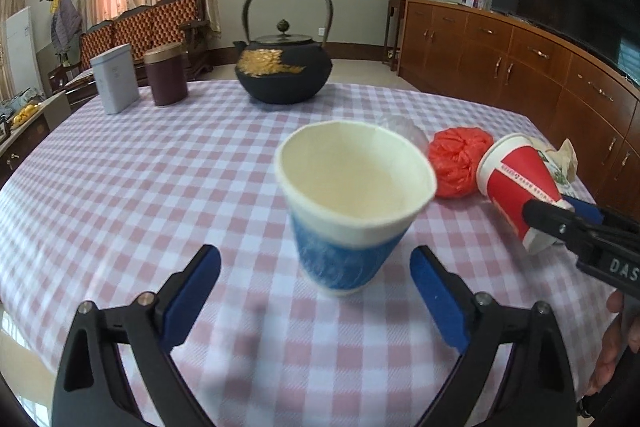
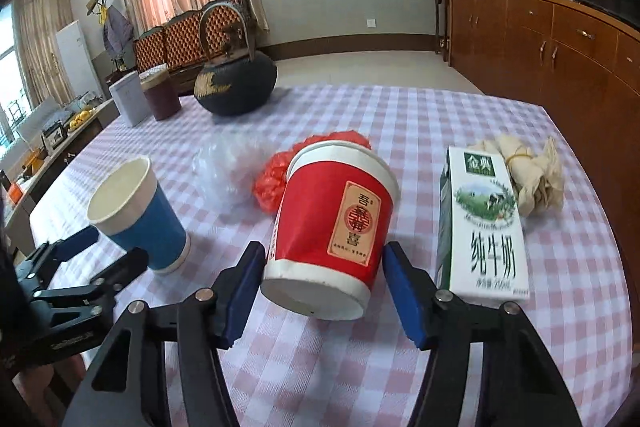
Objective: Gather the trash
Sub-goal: 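Grasp the blue paper cup with the left tool while the right tool grasps the red-white paper cup, then lift both paper cups and carry them over the black bin, then open both tools to drop the two paper cups into the bin, then move both tools back toward the table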
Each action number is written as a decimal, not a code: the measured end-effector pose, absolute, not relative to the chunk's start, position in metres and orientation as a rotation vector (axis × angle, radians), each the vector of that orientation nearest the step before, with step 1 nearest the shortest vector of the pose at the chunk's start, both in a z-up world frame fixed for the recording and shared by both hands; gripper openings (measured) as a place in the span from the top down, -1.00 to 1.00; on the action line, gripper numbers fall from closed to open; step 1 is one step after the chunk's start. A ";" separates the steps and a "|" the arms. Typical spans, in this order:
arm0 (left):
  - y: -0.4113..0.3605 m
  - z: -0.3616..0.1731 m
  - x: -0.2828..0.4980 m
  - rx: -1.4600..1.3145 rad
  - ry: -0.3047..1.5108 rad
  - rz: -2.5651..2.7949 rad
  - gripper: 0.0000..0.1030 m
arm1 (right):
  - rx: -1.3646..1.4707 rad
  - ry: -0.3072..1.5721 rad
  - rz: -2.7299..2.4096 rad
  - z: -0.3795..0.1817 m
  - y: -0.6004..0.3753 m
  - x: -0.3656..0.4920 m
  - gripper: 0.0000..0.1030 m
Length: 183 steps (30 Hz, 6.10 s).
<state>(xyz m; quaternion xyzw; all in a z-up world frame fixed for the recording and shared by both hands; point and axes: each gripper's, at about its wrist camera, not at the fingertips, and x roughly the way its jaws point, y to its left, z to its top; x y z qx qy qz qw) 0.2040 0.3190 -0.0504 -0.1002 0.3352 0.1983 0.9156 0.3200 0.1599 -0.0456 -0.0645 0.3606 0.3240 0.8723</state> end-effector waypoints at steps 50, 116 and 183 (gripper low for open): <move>0.137 0.017 0.161 -0.115 0.612 0.074 -0.13 | -0.064 0.557 0.431 0.035 -0.058 0.204 -0.11; -0.204 -0.078 0.200 0.153 0.862 -0.643 -0.11 | -0.015 0.828 0.010 -0.084 -0.384 0.130 -0.12; -0.070 -0.059 0.155 -0.025 0.805 -0.246 -0.99 | -0.057 0.800 0.136 -0.097 -0.311 0.164 -1.00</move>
